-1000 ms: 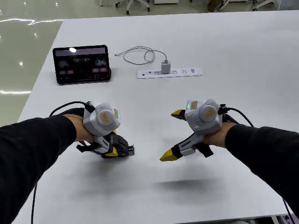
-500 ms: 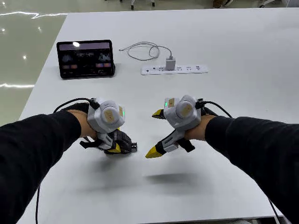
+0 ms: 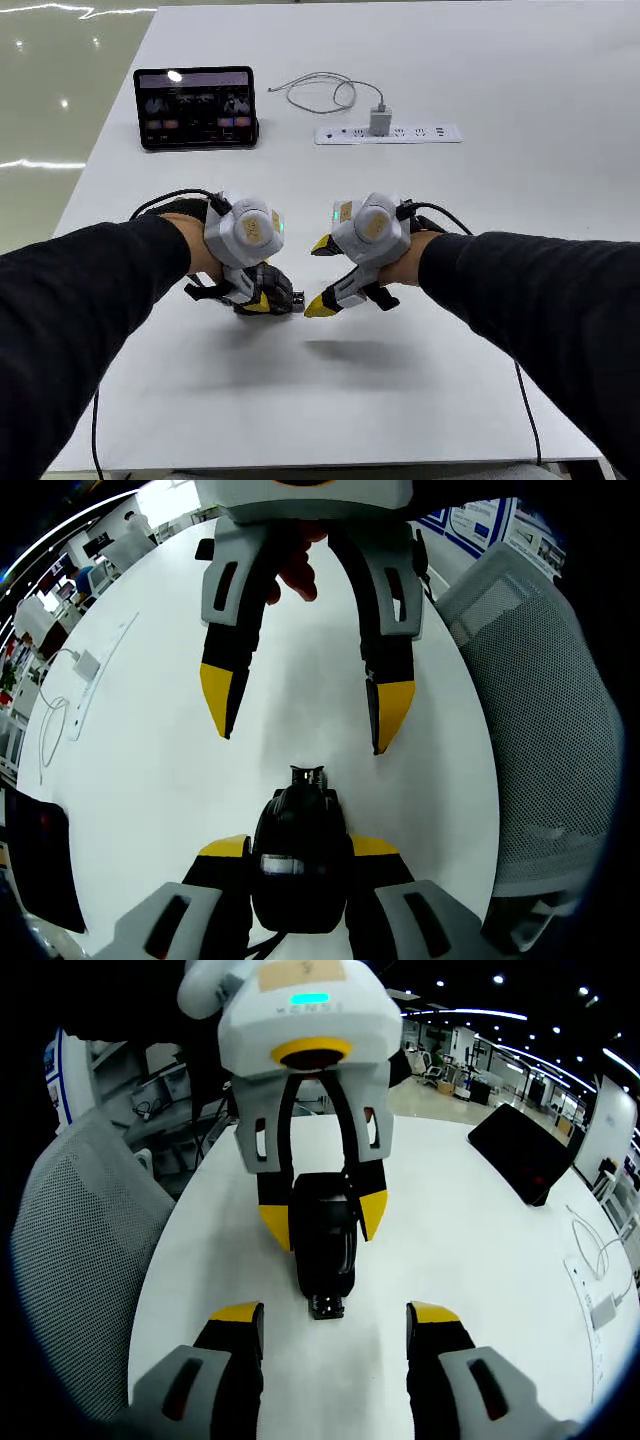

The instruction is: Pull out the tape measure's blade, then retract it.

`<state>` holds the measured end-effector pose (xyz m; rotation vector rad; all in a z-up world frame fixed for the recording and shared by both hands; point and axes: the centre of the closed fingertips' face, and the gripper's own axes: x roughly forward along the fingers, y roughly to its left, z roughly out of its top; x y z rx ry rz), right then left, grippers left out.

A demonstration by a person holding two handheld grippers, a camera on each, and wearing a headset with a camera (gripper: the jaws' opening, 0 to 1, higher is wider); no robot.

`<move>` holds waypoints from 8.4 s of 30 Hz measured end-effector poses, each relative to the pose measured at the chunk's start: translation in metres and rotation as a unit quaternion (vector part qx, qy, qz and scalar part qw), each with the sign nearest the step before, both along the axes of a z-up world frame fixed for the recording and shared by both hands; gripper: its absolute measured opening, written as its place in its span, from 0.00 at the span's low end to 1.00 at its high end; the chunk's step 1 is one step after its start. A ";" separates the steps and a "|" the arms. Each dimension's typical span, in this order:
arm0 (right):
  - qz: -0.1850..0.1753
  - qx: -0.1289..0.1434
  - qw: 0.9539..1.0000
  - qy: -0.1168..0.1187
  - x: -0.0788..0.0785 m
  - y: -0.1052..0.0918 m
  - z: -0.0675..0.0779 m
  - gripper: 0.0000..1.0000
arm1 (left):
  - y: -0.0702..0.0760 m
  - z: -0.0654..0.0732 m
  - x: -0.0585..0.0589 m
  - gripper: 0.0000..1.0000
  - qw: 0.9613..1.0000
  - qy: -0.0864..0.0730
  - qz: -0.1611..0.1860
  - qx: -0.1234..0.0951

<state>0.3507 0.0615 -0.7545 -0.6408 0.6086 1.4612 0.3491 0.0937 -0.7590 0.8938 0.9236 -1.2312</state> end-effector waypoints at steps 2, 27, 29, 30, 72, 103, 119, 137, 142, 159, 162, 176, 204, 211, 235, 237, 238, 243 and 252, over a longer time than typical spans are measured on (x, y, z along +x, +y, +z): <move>0.006 -0.008 1.000 -0.001 -0.002 0.000 -0.005 0.50 | 0.000 0.000 0.000 0.31 1.000 0.000 0.001 -0.002; 0.032 -0.042 0.998 -0.018 -0.004 0.016 -0.036 0.15 | 0.002 -0.003 0.003 0.31 1.000 0.005 0.002 -0.001; 0.035 -0.043 0.998 -0.017 -0.005 0.016 -0.038 0.13 | 0.002 -0.003 0.003 0.31 1.000 0.005 0.003 -0.003; 0.036 -0.042 0.998 -0.015 -0.005 0.017 -0.039 0.13 | 0.001 -0.003 0.003 0.31 1.000 0.005 0.003 -0.003; 0.018 -0.066 0.998 -0.002 -0.002 -0.005 -0.040 0.08 | 0.003 -0.003 0.003 0.31 1.000 0.004 0.004 -0.002; -0.002 -0.078 0.997 0.009 -0.001 -0.032 -0.040 0.09 | 0.002 -0.002 0.004 0.31 1.000 -0.004 0.000 -0.012; -0.008 -0.083 0.996 0.009 0.001 -0.049 -0.040 0.09 | 0.001 -0.003 0.004 0.31 1.000 -0.005 0.009 -0.022; -0.013 -0.088 0.996 0.002 0.002 -0.060 -0.039 0.09 | 0.000 -0.001 0.003 0.31 1.000 -0.007 0.015 -0.024; -0.014 -0.090 0.996 0.002 0.002 -0.064 -0.039 0.09 | 0.000 0.000 0.002 0.31 1.000 -0.007 0.013 -0.024; -0.022 -0.097 0.995 0.002 0.005 -0.082 -0.040 0.09 | 0.000 0.000 0.001 0.31 1.000 -0.010 0.014 -0.025; -0.023 -0.098 0.995 0.002 0.005 -0.084 -0.040 0.09 | 0.001 0.000 0.002 0.31 1.000 -0.010 0.013 -0.025; -0.026 -0.102 0.994 0.002 0.005 -0.096 -0.040 0.09 | 0.001 -0.001 0.002 0.31 0.999 -0.011 0.017 -0.025; -0.037 -0.107 0.994 0.004 0.007 -0.125 -0.039 0.09 | 0.001 -0.003 0.004 0.31 0.999 -0.010 0.018 -0.030; -0.039 -0.107 0.994 0.006 0.007 -0.129 -0.039 0.09 | 0.001 -0.003 0.005 0.31 0.999 -0.010 0.017 -0.030; -0.048 -0.106 0.993 0.013 0.008 -0.145 -0.039 0.09 | 0.000 -0.002 0.003 0.31 0.999 -0.012 0.015 -0.029; -0.049 -0.106 0.993 0.013 0.008 -0.147 -0.039 0.09 | 0.000 -0.001 0.003 0.31 0.999 -0.012 0.016 -0.029; -0.050 -0.106 0.993 0.013 0.008 -0.147 -0.039 0.09 | 0.000 -0.001 0.003 0.31 0.999 -0.013 0.016 -0.028; -0.050 -0.106 0.993 0.014 0.008 -0.150 -0.039 0.09 | 0.000 -0.001 0.003 0.31 0.999 -0.013 0.017 -0.028; -0.053 -0.107 0.993 0.015 0.008 -0.156 -0.038 0.09 | 0.000 -0.001 0.002 0.31 0.999 -0.013 0.017 -0.024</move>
